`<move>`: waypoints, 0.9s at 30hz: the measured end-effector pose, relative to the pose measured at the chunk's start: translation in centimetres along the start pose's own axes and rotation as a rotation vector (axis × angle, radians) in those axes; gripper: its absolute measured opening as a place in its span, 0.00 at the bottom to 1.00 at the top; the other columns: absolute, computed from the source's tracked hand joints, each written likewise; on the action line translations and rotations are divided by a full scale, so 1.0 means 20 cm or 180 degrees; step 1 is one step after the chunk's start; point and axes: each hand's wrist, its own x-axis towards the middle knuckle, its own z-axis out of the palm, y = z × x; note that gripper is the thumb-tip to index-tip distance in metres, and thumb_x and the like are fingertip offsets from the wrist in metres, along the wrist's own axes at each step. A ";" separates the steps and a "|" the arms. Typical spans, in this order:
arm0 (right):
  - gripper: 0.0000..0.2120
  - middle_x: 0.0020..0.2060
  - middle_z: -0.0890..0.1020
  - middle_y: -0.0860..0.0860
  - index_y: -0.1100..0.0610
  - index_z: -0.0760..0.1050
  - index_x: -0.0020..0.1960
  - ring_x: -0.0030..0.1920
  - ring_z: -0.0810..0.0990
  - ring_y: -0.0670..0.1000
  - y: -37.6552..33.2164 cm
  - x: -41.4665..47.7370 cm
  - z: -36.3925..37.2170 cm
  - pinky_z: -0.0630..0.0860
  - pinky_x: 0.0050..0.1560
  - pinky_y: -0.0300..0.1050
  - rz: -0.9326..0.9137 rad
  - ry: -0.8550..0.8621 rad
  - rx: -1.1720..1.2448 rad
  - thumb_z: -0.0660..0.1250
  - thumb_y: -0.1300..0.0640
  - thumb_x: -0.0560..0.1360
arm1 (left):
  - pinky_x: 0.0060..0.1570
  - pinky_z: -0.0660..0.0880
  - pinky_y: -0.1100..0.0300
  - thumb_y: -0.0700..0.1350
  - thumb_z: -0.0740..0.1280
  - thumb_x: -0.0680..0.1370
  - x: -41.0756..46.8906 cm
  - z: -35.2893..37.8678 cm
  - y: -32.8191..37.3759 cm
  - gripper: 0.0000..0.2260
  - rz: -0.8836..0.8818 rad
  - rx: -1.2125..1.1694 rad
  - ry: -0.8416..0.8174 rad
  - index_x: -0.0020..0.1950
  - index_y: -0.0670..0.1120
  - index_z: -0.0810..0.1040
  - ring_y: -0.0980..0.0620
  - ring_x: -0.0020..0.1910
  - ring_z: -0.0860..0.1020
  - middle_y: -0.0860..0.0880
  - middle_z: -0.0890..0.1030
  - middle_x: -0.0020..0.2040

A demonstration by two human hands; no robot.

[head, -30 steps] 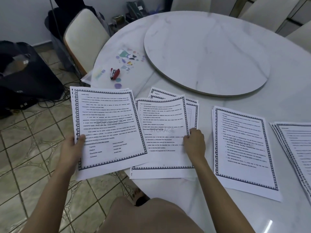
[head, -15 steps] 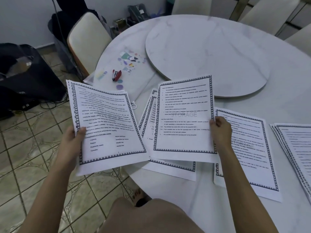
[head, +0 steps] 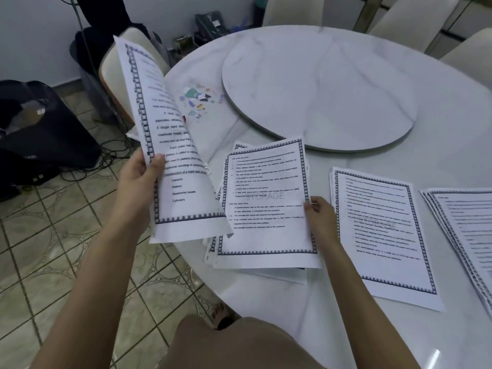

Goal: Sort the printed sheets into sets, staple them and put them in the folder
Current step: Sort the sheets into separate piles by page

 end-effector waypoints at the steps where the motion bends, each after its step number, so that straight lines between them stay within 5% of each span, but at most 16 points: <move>1: 0.10 0.46 0.79 0.52 0.62 0.75 0.56 0.50 0.78 0.54 0.01 -0.01 0.01 0.71 0.47 0.40 0.0002 -0.0047 -0.0013 0.60 0.60 0.78 | 0.40 0.79 0.65 0.41 0.58 0.80 0.00 0.04 0.01 0.08 0.0017 -0.0042 -0.0061 0.53 0.51 0.75 0.60 0.42 0.82 0.57 0.82 0.46; 11: 0.08 0.49 0.81 0.54 0.60 0.75 0.54 0.49 0.80 0.53 0.02 -0.08 0.04 0.76 0.51 0.43 0.0449 -0.0704 0.0811 0.60 0.60 0.78 | 0.41 0.79 0.64 0.41 0.59 0.80 -0.05 0.25 -0.03 0.09 -0.0151 -0.0152 -0.0571 0.52 0.52 0.76 0.57 0.45 0.83 0.58 0.85 0.44; 18: 0.08 0.37 0.85 0.51 0.59 0.77 0.46 0.38 0.82 0.50 0.02 -0.06 -0.03 0.79 0.47 0.47 0.0621 -0.0879 0.1335 0.60 0.63 0.78 | 0.34 0.77 0.68 0.42 0.59 0.80 -0.12 0.15 -0.27 0.07 -0.0740 0.0650 -0.0418 0.50 0.49 0.75 0.58 0.38 0.81 0.55 0.80 0.45; 24: 0.10 0.43 0.79 0.59 0.69 0.73 0.50 0.43 0.77 0.54 0.07 -0.09 -0.03 0.74 0.51 0.51 0.0687 -0.1038 0.1082 0.61 0.60 0.78 | 0.50 0.72 0.54 0.42 0.58 0.81 -0.17 0.09 -0.44 0.08 -0.1194 0.1473 -0.0240 0.57 0.44 0.72 0.47 0.50 0.76 0.47 0.77 0.53; 27: 0.07 0.45 0.83 0.56 0.61 0.77 0.49 0.42 0.82 0.54 0.08 -0.12 0.00 0.78 0.48 0.48 0.0698 -0.1095 0.1158 0.60 0.62 0.78 | 0.54 0.71 0.54 0.42 0.58 0.81 -0.18 0.09 -0.49 0.11 -0.1303 0.1528 -0.0297 0.62 0.42 0.71 0.48 0.53 0.74 0.47 0.76 0.56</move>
